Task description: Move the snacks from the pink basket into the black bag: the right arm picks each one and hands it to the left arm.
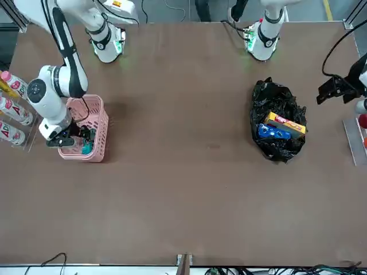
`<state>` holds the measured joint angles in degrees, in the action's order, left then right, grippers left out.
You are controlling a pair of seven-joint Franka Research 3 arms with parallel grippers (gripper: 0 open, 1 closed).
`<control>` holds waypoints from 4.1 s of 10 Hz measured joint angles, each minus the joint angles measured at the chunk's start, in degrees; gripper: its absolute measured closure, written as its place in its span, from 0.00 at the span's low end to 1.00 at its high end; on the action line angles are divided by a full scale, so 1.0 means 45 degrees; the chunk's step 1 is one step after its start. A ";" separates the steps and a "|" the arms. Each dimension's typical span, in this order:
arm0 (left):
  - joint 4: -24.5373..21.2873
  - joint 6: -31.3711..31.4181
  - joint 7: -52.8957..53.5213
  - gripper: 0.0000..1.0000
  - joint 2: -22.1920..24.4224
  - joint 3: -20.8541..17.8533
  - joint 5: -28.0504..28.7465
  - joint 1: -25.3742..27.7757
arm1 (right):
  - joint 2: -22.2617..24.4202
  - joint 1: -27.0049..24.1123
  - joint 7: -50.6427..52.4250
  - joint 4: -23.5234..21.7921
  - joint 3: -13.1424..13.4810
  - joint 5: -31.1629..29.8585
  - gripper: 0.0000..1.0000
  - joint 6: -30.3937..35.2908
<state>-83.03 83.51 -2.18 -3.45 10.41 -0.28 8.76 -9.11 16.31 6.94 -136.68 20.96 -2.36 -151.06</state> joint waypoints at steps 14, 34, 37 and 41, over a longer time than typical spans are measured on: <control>0.0055 0.0121 -0.0784 0.00 -0.0535 0.0410 0.0000 -0.0210 | -0.0233 0.0309 0.0011 -0.0396 -0.0184 -0.0033 0.14 -0.0386; -0.0029 0.0088 -0.1189 0.00 -0.0676 0.0451 0.0002 -0.0337 | -0.2200 0.0297 0.0468 -0.1559 -0.0147 -0.0264 0.14 -0.5168; -0.0034 0.0088 -0.1255 0.00 -0.0687 0.0451 0.0002 -0.0345 | -0.2402 0.0234 0.0811 -0.1589 -0.0129 -0.0264 0.14 -0.5642; -0.0041 0.0088 -0.1443 0.00 -0.0709 0.0454 0.0002 -0.0362 | -0.2410 0.0211 0.0847 -0.1592 -0.0118 -0.0265 0.22 -0.5681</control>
<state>-83.21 83.91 -8.67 -6.64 12.46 -0.27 7.13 -19.95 17.27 10.75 -143.84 20.43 -3.55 -176.63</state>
